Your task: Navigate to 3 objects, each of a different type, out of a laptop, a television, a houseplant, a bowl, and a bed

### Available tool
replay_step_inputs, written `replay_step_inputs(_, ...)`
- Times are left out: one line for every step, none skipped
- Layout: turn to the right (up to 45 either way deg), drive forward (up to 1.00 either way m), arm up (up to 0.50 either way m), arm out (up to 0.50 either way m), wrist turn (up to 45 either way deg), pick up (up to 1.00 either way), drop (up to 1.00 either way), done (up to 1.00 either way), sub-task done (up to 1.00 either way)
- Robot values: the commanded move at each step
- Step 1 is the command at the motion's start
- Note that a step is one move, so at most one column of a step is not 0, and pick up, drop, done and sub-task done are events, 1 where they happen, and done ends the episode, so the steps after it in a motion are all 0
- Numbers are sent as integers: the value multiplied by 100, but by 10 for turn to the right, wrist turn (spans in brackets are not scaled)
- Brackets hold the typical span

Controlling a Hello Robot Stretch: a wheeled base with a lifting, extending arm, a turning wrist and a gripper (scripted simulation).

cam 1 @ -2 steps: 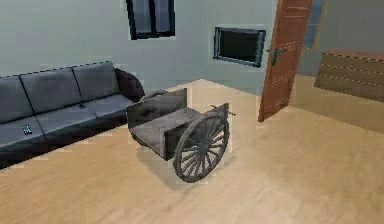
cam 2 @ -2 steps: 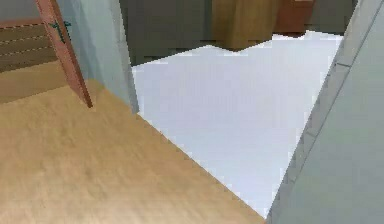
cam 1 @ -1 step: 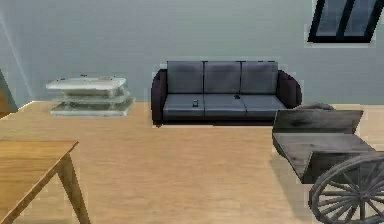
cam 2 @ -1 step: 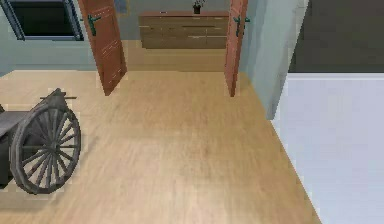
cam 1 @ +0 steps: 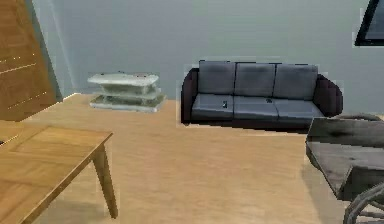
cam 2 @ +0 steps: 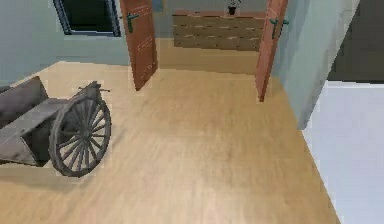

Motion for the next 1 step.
replay_step_inputs(0, 100, 0, 0, 0, 0, 0, 0, 0)
